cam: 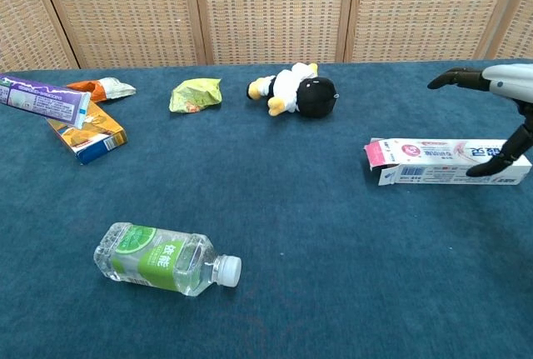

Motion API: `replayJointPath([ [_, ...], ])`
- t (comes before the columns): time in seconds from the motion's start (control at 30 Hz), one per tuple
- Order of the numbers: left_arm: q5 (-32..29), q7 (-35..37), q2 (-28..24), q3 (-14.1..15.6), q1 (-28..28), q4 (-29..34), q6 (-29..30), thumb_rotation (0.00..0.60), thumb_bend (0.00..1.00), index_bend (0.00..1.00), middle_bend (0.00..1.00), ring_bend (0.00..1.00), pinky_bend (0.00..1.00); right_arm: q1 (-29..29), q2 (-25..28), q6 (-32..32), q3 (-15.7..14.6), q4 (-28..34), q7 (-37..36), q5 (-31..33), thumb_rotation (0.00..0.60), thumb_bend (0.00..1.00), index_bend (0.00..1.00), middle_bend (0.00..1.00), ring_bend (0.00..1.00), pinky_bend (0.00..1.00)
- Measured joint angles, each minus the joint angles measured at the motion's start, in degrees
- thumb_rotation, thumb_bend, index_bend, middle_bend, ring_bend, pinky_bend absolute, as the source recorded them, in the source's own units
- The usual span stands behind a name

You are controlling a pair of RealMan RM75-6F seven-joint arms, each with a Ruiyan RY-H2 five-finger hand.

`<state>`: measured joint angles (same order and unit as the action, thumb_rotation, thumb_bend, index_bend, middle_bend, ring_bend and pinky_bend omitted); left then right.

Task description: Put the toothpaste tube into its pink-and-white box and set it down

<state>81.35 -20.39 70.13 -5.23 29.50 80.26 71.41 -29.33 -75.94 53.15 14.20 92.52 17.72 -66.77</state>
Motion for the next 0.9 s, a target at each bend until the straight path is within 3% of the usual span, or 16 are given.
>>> replayJointPath([
  [0.2, 0.6, -0.6, -0.4, 0.0, -0.3, 0.9, 0.4, 0.600, 0.24, 0.77, 0.67, 0.55, 0.50, -4.2, -0.6, -4.1, 1.5, -2.7, 2.7, 7.8, 0.600, 0.04, 0.04, 0.00, 0.00, 0.00],
  [0.4, 0.7, -2.3, -0.9, -0.3, -0.5, 2.8, 1.0, 0.600, 0.24, 0.77, 0.67, 0.55, 0.50, -6.0, -0.2, -6.1, 0.7, -4.9, 3.8, 12.5, 0.600, 0.04, 0.06, 0.00, 0.00, 0.00],
  [0.9, 0.4, -6.3, -1.6, -0.9, -0.6, 6.3, 1.0, 0.600, 0.24, 0.77, 0.67, 0.55, 0.50, -6.1, -3.3, -7.7, -2.3, -14.5, -2.9, 12.0, 0.600, 0.04, 0.16, 0.00, 0.00, 0.00],
])
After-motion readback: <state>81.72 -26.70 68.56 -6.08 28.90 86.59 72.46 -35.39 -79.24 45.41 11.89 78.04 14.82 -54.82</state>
